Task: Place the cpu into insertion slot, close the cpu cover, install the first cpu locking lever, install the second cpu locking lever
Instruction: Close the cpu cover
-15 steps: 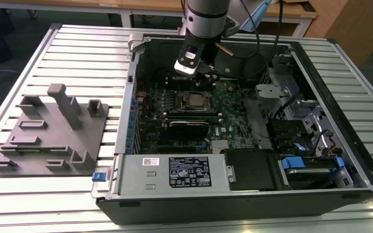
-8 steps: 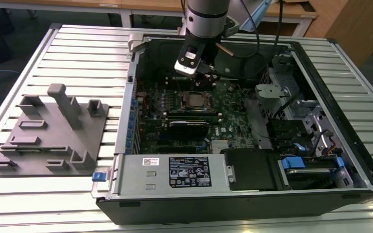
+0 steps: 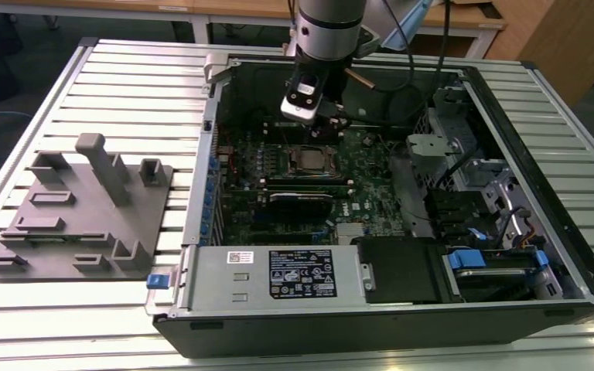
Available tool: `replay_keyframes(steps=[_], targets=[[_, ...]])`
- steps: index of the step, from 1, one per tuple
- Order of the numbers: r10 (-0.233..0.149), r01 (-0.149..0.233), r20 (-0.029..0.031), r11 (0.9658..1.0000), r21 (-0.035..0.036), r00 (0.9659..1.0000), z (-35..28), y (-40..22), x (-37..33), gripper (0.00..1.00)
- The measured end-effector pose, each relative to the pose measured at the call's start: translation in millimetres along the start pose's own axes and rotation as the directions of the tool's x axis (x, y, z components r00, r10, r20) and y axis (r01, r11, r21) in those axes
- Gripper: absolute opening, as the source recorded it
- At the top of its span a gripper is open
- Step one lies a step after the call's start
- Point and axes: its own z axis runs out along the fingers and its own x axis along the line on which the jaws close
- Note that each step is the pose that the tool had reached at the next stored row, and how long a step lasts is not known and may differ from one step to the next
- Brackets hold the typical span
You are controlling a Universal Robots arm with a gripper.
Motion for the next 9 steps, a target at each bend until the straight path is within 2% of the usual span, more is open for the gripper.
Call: replay_keyframes(steps=[9], targets=[[-0.002,0.002,-0.0001,1.0000,0.0001,1.0000,0.0,0.0,0.0,0.11]])
